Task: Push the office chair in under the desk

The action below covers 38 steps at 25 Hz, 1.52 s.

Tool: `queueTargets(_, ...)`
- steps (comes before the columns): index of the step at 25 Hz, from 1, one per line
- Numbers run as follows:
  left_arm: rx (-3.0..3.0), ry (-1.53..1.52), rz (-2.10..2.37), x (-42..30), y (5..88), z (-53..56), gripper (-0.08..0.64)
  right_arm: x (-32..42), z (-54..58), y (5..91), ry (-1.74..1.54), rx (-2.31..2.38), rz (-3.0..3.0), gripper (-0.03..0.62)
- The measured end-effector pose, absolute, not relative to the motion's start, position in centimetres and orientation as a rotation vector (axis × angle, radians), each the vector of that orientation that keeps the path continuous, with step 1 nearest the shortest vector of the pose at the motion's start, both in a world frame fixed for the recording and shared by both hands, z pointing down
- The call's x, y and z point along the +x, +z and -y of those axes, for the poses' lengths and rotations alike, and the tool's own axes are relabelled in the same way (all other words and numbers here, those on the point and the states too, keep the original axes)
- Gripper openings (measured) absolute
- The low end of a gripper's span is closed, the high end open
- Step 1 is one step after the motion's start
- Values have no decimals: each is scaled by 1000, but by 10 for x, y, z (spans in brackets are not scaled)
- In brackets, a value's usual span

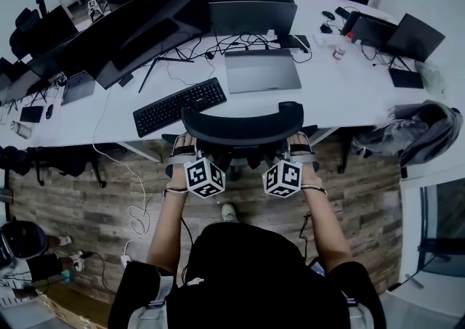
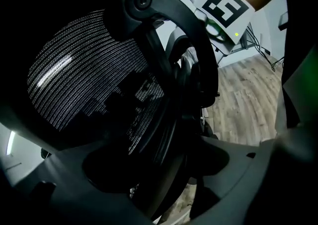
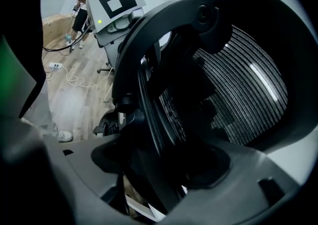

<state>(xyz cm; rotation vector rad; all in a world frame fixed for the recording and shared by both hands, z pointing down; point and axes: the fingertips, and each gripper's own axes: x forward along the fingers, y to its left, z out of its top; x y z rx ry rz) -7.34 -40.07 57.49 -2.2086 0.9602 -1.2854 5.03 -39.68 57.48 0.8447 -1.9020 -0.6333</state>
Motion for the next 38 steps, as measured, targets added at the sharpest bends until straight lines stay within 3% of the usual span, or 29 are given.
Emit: queueTargets(38, -2261, -1336, -953, -72, 566, 386, 365, 58, 386, 561, -529, 878, 1916, 311)
